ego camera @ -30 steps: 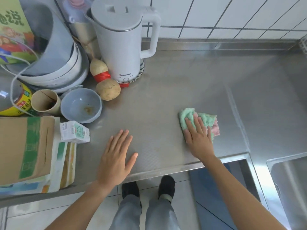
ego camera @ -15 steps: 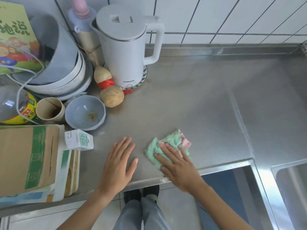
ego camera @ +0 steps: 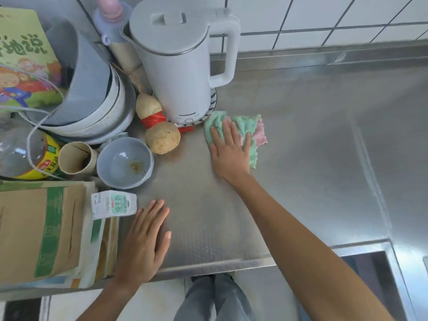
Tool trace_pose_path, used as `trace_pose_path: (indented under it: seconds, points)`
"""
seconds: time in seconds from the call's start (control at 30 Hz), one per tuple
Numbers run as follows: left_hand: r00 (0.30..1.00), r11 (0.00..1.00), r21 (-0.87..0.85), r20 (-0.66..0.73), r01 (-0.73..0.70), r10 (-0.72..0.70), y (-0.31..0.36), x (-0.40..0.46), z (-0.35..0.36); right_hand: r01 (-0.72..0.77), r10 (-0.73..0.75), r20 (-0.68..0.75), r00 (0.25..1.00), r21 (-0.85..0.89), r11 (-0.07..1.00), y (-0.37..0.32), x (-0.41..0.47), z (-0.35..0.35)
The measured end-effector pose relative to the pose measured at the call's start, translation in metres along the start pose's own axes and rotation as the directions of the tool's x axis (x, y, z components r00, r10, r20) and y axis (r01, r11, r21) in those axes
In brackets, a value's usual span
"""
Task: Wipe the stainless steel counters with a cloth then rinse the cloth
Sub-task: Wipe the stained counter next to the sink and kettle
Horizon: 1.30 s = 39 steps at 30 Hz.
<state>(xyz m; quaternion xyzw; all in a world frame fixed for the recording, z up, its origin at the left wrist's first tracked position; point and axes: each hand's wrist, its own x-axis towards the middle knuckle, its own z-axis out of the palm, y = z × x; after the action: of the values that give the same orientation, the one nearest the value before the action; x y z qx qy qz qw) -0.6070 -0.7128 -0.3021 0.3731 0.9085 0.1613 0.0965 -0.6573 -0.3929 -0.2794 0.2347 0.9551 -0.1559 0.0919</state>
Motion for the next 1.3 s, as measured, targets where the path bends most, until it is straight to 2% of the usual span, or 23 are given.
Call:
trace_pose_path:
  seconds: [0.07, 0.17, 0.23, 0.27, 0.33, 0.37, 0.47, 0.53, 0.6, 0.67, 0.8, 0.97, 1.13, 1.2, 1.3]
  points:
    - [1.0, 1.0, -0.01, -0.007, -0.001, 0.001, -0.002, 0.001, -0.001, 0.178, -0.179, -0.025, 0.984, -0.027, 0.984, -0.004, -0.042, 0.013]
    - [1.0, 1.0, 0.0, -0.001, 0.007, -0.007, 0.0, 0.002, -0.002, 0.498, -0.494, 0.068, 0.867, -0.051, 0.866, 0.02, -0.117, 0.031]
    - [1.0, 1.0, 0.01, 0.001, 0.01, -0.01, 0.002, 0.002, -0.003, 0.616, -0.597, 0.169, 0.784, -0.089, 0.783, 0.059, -0.155, 0.03]
    - [1.0, 1.0, 0.013, 0.001, 0.009, -0.01, 0.002, 0.002, -0.003, 0.637, -0.612, 0.193, 0.767, -0.113, 0.763, 0.082, -0.165, 0.024]
    - [1.0, 1.0, 0.009, 0.003, 0.007, -0.007, 0.001, 0.002, -0.003, 0.604, -0.566, 0.219, 0.795, -0.189, 0.774, 0.124, -0.172, 0.004]
    - [1.0, 1.0, 0.007, 0.005, 0.006, -0.006, 0.0, 0.002, -0.002, 0.541, -0.507, 0.195, 0.839, -0.215, 0.813, 0.141, -0.169, -0.005]
    - [1.0, 1.0, -0.001, 0.007, -0.004, 0.004, -0.001, 0.001, 0.001, 0.175, -0.171, 0.049, 0.984, -0.097, 0.98, 0.154, -0.142, -0.023]
    - [1.0, 1.0, 0.0, 0.0, -0.018, 0.018, -0.002, 0.001, 0.002, -0.077, 0.079, -0.037, 0.996, 0.042, 0.996, 0.128, -0.113, -0.019]
    - [1.0, 1.0, -0.004, -0.013, -0.025, 0.025, -0.003, 0.0, 0.002, -0.222, 0.232, -0.073, 0.97, 0.122, 0.967, 0.085, -0.085, -0.011]
    - [0.999, 0.999, -0.011, -0.036, -0.034, 0.034, -0.003, 0.0, 0.003, -0.207, 0.221, -0.069, 0.973, 0.162, 0.965, 0.037, -0.07, 0.0]
    - [0.995, 0.998, -0.017, -0.076, -0.064, 0.062, -0.006, 0.001, 0.007, 0.058, -0.056, -0.022, 0.998, 0.104, 0.993, -0.042, -0.097, 0.03]
    - [0.996, 0.992, -0.105, -0.063, -0.074, 0.068, -0.007, 0.003, -0.001, 0.253, -0.253, 0.065, 0.965, 0.004, 0.967, -0.054, -0.194, 0.052]
    - [0.994, 0.918, -0.383, 0.063, 0.106, -0.089, 0.017, 0.0, -0.037, 0.136, -0.137, 0.098, 0.986, 0.018, 0.991, -0.062, -0.266, 0.035]
    - [0.991, 0.89, -0.444, 0.121, 0.099, -0.05, 0.021, -0.014, -0.057, 0.04, -0.055, 0.112, 0.992, 0.129, 0.991, -0.066, -0.287, 0.021]
    - [0.971, 0.899, -0.437, 0.215, -0.003, 0.108, 0.017, -0.047, -0.083, -0.105, 0.075, 0.123, 0.99, 0.263, 0.959, -0.066, -0.331, 0.001]
